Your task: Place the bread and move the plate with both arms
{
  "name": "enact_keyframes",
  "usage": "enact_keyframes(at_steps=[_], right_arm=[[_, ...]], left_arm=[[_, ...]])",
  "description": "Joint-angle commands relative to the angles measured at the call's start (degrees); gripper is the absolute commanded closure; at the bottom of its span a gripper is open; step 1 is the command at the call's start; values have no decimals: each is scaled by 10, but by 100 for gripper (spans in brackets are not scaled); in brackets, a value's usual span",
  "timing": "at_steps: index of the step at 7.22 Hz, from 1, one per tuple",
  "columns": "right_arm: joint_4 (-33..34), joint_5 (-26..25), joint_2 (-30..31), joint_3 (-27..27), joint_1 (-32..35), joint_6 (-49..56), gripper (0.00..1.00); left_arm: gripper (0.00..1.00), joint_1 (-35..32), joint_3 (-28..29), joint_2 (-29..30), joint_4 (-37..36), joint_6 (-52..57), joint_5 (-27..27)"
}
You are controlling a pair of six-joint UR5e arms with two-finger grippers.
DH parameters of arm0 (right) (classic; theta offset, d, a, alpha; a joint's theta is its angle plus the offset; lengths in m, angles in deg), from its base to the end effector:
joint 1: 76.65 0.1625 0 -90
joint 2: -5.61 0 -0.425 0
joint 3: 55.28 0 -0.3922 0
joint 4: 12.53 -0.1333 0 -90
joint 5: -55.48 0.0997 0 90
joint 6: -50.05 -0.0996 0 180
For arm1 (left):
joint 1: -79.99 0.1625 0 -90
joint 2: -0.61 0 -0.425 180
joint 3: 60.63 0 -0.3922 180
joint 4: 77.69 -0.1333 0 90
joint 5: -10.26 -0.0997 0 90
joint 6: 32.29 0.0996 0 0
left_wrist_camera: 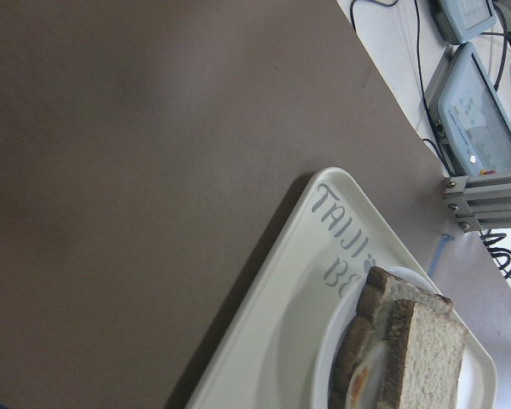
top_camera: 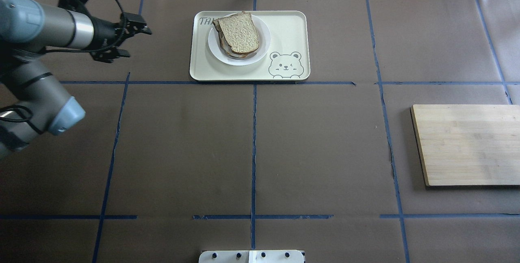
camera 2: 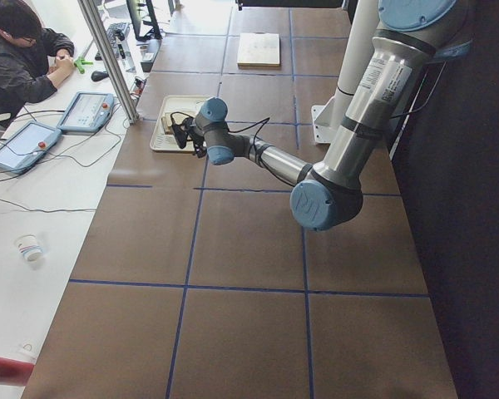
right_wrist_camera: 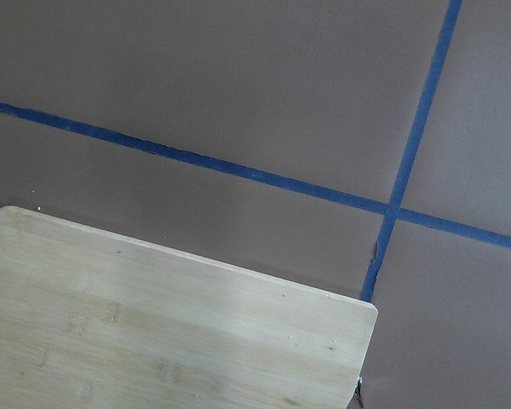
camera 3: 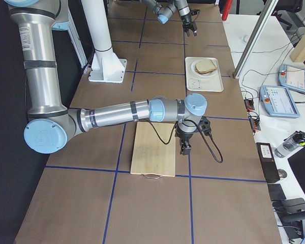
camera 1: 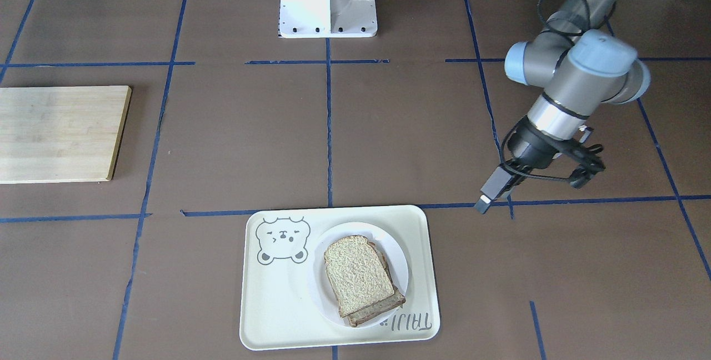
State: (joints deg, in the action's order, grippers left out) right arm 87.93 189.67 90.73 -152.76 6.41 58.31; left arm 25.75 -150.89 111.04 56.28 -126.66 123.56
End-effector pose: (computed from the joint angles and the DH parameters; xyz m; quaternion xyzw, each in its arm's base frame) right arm 0.0004 -0.5252 0.5701 0.0197 -0.3759 -0.1287 0.9175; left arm 0.2982 -0.5747 0.3712 0.0661 0.5469 -0.3109 0.7745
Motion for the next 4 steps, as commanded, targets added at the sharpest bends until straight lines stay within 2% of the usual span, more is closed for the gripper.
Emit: enact_keyframes(at_steps=[1, 3, 4], right_arm=[[0, -1, 3, 0, 7, 0, 0], [0, -1, 11, 1, 15, 1, 0], [0, -1, 13, 1, 22, 1, 0]], left_arm=[[0, -101, -106, -121, -118, 244, 59], [0, -180, -111, -209, -204, 565, 62], [0, -219, -104, -216, -278, 713, 65]])
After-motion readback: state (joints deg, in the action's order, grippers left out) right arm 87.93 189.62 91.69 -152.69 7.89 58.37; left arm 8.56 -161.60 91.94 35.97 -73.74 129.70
